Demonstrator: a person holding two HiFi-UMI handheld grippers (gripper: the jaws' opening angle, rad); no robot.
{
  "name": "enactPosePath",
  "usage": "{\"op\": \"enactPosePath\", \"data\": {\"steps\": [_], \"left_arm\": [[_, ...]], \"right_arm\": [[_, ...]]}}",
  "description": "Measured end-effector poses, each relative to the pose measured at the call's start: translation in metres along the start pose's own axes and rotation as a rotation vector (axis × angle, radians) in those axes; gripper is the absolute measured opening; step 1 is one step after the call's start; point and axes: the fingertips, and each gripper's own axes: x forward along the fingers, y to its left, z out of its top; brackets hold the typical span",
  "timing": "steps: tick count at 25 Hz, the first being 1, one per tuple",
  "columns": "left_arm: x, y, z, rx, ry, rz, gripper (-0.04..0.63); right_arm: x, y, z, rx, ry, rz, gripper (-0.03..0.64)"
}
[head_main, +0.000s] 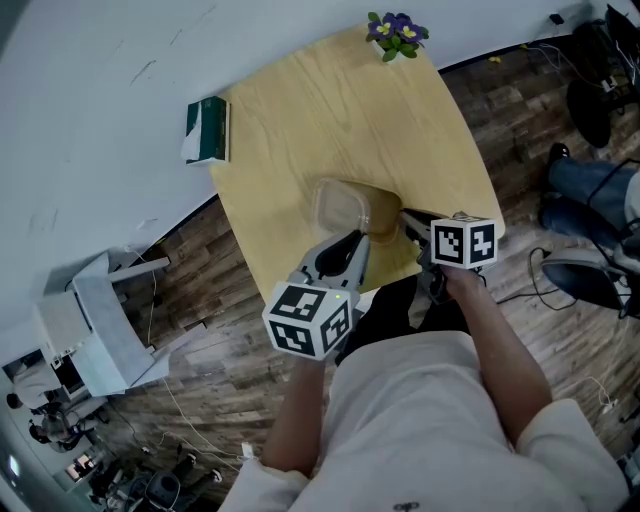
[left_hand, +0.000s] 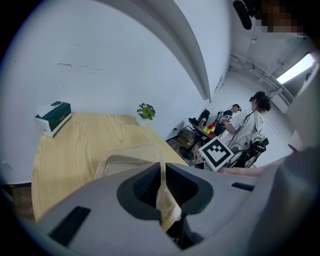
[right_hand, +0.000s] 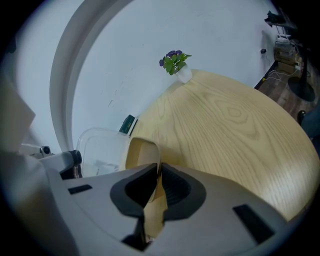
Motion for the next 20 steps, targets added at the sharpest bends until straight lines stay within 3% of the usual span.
{"op": "enactPosePath", "data": {"steps": [6,20], "left_arm": [[-0.007,0.011,-0.003,-0.016,-0.009,0.017,0.034],[-0.019,0.017,0.005,-0.019,-0.064,0.03,0.032]], "right_arm": [[-0.004,-0.007,0.007,-0.014,-0.024,-0.025,0.038],[-0.019,-0.008,0.023,-0.042,-0.087,-0.065,0.141]]}}
